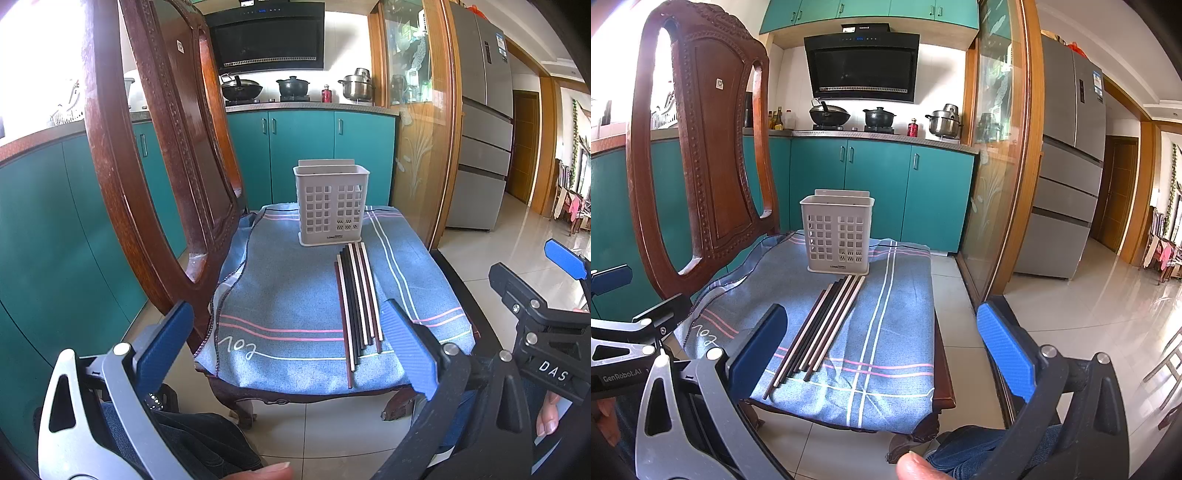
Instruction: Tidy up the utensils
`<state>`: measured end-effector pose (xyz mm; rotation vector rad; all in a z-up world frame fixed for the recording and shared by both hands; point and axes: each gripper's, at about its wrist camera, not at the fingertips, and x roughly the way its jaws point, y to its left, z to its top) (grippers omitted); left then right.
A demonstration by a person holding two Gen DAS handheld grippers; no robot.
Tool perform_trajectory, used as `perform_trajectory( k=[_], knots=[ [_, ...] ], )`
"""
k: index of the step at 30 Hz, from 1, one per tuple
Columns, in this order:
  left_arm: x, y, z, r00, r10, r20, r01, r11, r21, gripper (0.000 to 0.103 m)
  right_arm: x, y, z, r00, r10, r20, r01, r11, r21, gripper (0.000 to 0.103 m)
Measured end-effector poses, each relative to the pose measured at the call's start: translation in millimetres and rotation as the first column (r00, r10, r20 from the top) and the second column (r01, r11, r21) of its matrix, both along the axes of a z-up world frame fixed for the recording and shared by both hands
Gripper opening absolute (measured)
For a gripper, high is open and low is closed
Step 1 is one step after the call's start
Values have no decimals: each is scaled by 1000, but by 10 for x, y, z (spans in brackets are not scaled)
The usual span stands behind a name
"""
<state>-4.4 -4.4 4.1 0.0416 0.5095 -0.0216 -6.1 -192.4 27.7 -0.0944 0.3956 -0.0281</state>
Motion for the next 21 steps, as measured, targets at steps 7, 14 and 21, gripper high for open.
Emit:
perform_trajectory(
  k=[7,14,21],
  knots=[
    [4,-4,-2,1000,1,-4,-1,1000,1,100,5,-1,-3,1000,0,-2,0,1000,0,100],
    [1,-2,-17,1000,0,-7,0,1000,1,100,5,-4,-8,1000,0,-2,0,1000,1,100],
    [83,-13,-121,999,-12,-45,11,1000,-4,100,106,-68,-69,999,-30,-23,30,999,-27,100]
  ],
)
